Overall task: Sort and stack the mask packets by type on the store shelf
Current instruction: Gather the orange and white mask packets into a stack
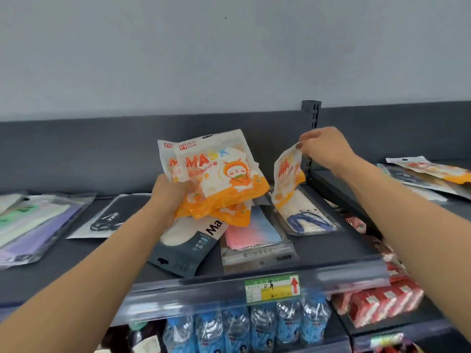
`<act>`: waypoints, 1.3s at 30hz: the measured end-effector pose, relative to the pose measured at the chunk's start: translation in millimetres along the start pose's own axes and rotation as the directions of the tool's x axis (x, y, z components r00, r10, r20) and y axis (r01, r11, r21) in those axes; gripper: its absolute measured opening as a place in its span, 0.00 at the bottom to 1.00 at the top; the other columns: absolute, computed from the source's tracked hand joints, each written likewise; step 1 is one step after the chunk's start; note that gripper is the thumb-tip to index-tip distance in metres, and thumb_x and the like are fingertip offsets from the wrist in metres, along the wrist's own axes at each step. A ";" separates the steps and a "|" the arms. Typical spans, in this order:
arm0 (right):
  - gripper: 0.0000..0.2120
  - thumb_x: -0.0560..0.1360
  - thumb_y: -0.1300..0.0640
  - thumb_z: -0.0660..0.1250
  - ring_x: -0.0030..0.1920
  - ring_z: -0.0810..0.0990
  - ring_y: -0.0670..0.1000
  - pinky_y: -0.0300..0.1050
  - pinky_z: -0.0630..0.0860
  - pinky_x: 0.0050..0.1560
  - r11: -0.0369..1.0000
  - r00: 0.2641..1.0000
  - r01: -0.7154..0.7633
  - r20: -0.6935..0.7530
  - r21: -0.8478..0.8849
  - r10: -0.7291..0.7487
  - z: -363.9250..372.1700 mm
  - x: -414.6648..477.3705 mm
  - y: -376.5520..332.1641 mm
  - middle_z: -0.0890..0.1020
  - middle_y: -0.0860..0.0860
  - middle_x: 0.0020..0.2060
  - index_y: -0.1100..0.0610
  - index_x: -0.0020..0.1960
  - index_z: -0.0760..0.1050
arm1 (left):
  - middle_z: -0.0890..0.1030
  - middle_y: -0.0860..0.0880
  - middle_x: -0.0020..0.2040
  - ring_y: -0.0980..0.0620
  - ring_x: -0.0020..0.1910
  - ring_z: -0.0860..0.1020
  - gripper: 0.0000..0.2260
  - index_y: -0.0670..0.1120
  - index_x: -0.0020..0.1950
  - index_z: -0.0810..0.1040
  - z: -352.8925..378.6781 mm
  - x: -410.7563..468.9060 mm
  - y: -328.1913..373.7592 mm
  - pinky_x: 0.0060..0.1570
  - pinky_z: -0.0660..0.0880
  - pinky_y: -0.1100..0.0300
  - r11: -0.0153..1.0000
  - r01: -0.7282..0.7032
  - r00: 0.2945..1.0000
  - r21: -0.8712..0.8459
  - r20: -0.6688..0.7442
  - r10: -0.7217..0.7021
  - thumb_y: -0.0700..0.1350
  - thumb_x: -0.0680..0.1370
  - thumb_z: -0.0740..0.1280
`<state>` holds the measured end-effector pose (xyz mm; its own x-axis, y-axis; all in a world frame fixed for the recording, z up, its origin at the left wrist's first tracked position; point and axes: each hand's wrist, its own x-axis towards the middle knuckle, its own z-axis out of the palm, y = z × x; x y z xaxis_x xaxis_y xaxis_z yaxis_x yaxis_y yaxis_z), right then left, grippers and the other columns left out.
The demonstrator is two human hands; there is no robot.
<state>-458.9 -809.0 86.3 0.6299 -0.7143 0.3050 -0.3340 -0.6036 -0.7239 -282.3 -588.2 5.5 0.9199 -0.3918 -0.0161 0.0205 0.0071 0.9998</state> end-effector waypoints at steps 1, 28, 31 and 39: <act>0.14 0.75 0.64 0.62 0.58 0.77 0.52 0.42 0.70 0.56 0.997 0.997 0.039 -0.068 -0.067 -0.043 -0.7 -6.8 -9.6 0.81 0.53 0.54 0.59 0.58 0.80 | 0.82 0.45 0.55 0.43 0.50 0.82 0.18 0.43 0.63 0.74 -4.8 1.7 0.4 0.47 0.80 0.45 1.000 -0.013 1.000 0.009 -0.015 0.013 0.39 0.74 0.71; 0.10 0.81 0.56 0.56 0.57 0.74 0.56 0.49 0.61 0.53 0.868 0.940 0.325 0.029 -0.377 -0.339 166.0 -25.1 -86.9 0.82 0.52 0.49 0.52 0.56 0.76 | 0.83 0.45 0.55 0.45 0.52 0.83 0.10 0.44 0.60 0.77 -94.7 -17.4 -15.9 0.50 0.80 0.49 0.999 0.023 0.973 -0.042 0.232 -0.013 0.40 0.79 0.64; 0.10 0.81 0.56 0.57 0.56 0.75 0.56 0.50 0.63 0.55 0.872 0.938 0.340 0.068 -0.353 -0.339 173.3 -21.1 -85.4 0.82 0.52 0.49 0.52 0.56 0.76 | 0.83 0.45 0.56 0.45 0.54 0.82 0.14 0.45 0.63 0.76 -95.9 -15.0 -18.0 0.56 0.78 0.46 0.998 0.058 0.977 -0.029 0.208 -0.050 0.48 0.80 0.62; 0.10 0.80 0.57 0.58 0.54 0.77 0.55 0.52 0.65 0.58 0.883 0.937 0.348 0.116 -0.314 -0.328 184.7 -15.2 -73.6 0.82 0.51 0.51 0.52 0.55 0.77 | 0.85 0.45 0.52 0.45 0.48 0.84 0.41 0.44 0.63 0.75 -94.2 -9.7 -23.5 0.49 0.81 0.48 0.987 0.155 0.975 0.032 0.153 -0.158 0.57 0.55 0.82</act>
<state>-314.3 -688.3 20.7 0.7814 -0.4305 0.4518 -0.2959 -0.8930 -0.3392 -254.7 -498.0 -19.2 0.8343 -0.5239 -0.1717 0.1505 -0.0832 0.9851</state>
